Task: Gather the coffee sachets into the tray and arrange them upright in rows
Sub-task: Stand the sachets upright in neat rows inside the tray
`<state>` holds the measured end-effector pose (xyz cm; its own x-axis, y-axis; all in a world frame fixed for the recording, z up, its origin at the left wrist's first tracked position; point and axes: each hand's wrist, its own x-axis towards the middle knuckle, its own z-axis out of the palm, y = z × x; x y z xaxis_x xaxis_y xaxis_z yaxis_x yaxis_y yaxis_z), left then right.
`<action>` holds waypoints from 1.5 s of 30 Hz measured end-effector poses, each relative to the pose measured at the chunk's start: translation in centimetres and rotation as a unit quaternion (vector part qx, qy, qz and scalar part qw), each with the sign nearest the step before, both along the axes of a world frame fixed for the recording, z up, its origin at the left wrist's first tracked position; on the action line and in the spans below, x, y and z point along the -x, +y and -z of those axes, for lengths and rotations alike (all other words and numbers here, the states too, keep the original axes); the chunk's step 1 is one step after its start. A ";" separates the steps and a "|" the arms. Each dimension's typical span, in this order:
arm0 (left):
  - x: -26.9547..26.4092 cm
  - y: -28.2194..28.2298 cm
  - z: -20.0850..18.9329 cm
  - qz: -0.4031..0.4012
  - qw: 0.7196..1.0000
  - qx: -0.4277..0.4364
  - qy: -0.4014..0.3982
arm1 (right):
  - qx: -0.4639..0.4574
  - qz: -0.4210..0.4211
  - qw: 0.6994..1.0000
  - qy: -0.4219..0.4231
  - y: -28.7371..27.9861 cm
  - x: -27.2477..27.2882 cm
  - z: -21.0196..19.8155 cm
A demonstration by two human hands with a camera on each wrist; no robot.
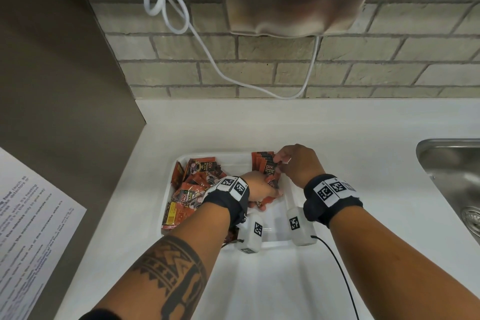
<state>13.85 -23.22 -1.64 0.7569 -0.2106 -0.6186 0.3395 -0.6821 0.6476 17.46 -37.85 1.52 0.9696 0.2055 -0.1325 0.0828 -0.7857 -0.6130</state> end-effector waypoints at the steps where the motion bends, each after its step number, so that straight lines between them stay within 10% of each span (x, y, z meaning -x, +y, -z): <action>1: 0.0 0.0 0.0 -0.001 1.000 -0.001 0.001 | -0.001 0.002 1.000 0.000 0.0 0.0 0.0; 23: 0.7 0.0 -0.9 -0.013 0.999 0.030 0.005 | -0.003 -0.002 1.000 -0.011 -0.4 0.3 -0.5; 29: 1.3 1.6 -1.8 -0.087 0.983 0.163 0.006 | -0.074 -0.047 0.996 0.002 -1.5 0.9 -2.1; 35: 2.4 2.3 -3.3 -0.180 0.904 0.387 -0.012 | -0.155 -0.053 0.984 0.075 -1.9 1.0 -2.4; 45: 2.4 3.0 -3.8 -0.199 0.944 0.211 -0.159 | -0.210 -0.031 0.975 0.066 -1.1 1.4 -4.3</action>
<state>11.42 -20.20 2.15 0.9611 -0.0479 -0.2721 0.2578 -0.1992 0.9455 16.02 -38.97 5.77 0.9342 0.3255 -0.1460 0.0211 -0.4591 -0.8881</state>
